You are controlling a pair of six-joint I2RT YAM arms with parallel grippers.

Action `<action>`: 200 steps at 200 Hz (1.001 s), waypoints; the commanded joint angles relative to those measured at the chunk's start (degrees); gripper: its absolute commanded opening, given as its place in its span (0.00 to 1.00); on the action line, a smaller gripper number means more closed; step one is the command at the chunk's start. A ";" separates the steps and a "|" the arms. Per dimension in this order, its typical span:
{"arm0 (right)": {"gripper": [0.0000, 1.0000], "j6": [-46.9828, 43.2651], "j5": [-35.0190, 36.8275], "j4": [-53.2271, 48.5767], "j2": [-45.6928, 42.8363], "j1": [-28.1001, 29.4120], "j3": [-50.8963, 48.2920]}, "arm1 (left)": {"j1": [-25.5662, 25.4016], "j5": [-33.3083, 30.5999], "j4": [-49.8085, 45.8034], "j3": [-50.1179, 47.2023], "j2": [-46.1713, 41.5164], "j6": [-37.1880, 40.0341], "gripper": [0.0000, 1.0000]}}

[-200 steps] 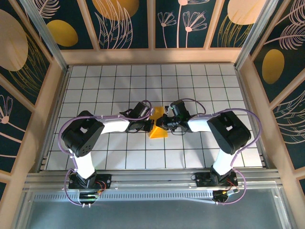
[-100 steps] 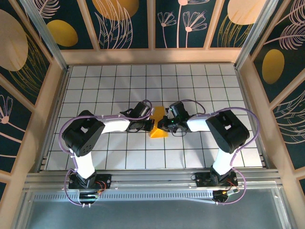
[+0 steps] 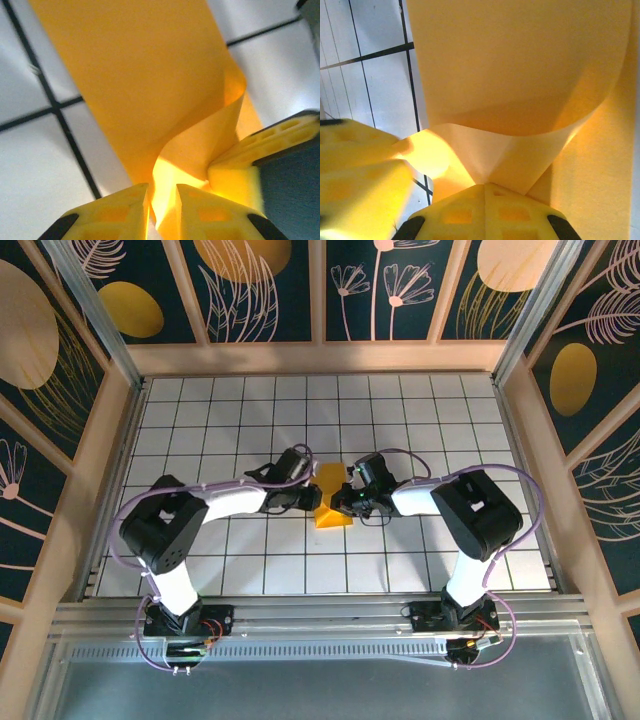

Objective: Fold a paper plane with a square sheet of paper (fold left side to right side)
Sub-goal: Fold the triangle a second time at the center of the table.

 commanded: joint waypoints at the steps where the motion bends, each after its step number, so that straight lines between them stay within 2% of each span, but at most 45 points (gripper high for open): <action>1: 0.00 0.05 2.61 -2.11 -0.15 0.40 -1.57 | 2.34 0.63 -2.42 1.36 -6.77 -1.16 0.22; 21: 0.00 0.22 2.17 -1.53 -0.23 0.47 -1.48 | 2.36 2.72 -4.05 -0.77 -9.72 -1.56 0.20; 36: 0.00 0.33 2.00 -1.12 -0.28 0.58 -1.52 | 2.35 6.95 -2.99 -3.49 -11.32 -3.36 0.17; 69: 0.00 0.45 1.84 -1.04 -0.26 0.93 -1.48 | 2.31 18.98 6.94 -10.99 -12.73 -12.29 0.11; 82: 0.00 0.45 1.82 -1.04 -0.13 0.97 -1.35 | 2.29 21.62 10.40 -12.81 -12.47 -15.10 0.09; 135: 0.00 0.15 1.98 -1.87 0.25 1.25 -0.73 | 2.13 26.04 13.34 -12.65 -6.64 -16.64 0.08; 200: 0.00 -0.29 2.16 -2.67 0.43 1.45 -0.64 | 1.78 26.44 13.96 -10.24 -2.18 -15.57 0.07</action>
